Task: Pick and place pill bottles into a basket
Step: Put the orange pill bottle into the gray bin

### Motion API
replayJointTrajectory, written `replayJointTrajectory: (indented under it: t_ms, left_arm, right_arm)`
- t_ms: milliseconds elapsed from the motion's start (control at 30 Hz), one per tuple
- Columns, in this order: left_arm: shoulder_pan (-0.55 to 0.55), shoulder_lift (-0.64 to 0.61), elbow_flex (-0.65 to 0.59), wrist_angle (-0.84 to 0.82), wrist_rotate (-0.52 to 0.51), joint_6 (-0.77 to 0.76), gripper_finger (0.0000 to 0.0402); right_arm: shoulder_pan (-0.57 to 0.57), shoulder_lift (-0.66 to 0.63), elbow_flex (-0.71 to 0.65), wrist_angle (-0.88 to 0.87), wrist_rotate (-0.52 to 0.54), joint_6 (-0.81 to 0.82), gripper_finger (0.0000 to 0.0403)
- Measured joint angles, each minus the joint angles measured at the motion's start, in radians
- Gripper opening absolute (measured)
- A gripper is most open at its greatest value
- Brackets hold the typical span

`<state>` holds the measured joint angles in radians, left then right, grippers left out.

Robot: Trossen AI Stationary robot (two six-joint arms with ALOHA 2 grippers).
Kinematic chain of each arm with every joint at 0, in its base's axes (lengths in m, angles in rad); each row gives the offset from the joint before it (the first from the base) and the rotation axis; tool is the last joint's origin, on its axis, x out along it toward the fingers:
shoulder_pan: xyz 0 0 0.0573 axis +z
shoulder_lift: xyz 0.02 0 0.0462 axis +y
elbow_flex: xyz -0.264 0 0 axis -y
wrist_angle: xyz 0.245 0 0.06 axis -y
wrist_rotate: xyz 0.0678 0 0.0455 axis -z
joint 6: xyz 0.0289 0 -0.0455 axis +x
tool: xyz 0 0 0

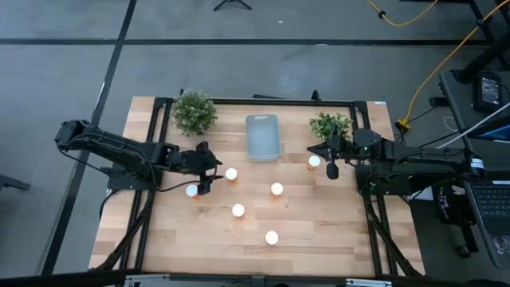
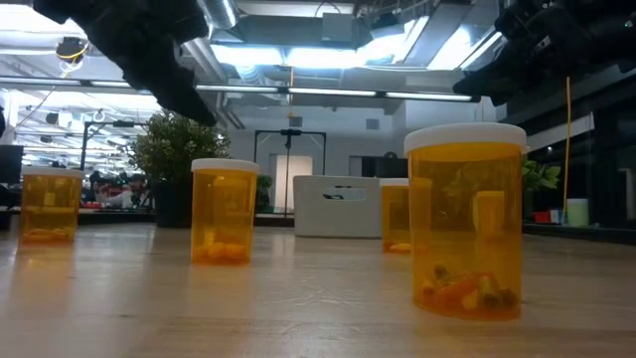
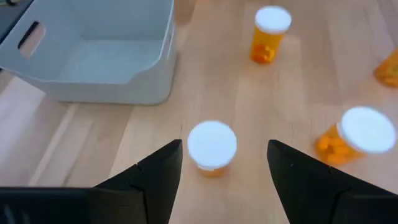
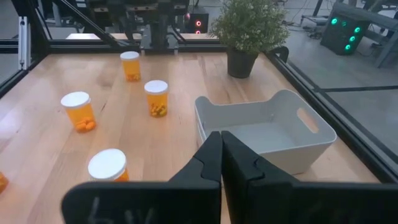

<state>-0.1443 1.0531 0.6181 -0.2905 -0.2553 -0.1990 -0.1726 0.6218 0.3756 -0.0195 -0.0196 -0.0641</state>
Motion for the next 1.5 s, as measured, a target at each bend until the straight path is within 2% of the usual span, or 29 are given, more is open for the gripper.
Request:
replayJointTrajectory:
  t_ms: [700,933,1500]
  left_arm:
    - [-0.005,0.247,-0.006,0.006,-0.024,-0.024,0.023]
    - [-0.004,0.313,-0.006,0.109,-0.024,-0.024,0.023]
    - [0.064,0.355,-0.007,0.188,0.011,-0.024,0.023]
  right_arm:
    - [0.0,0.0,0.0,0.0,0.0,0.001,0.0003]
    - [0.0,0.0,0.0,0.005,0.0,0.002,0.0003]
    - [0.0,0.0,0.0,0.01,0.0,0.003,0.0003]
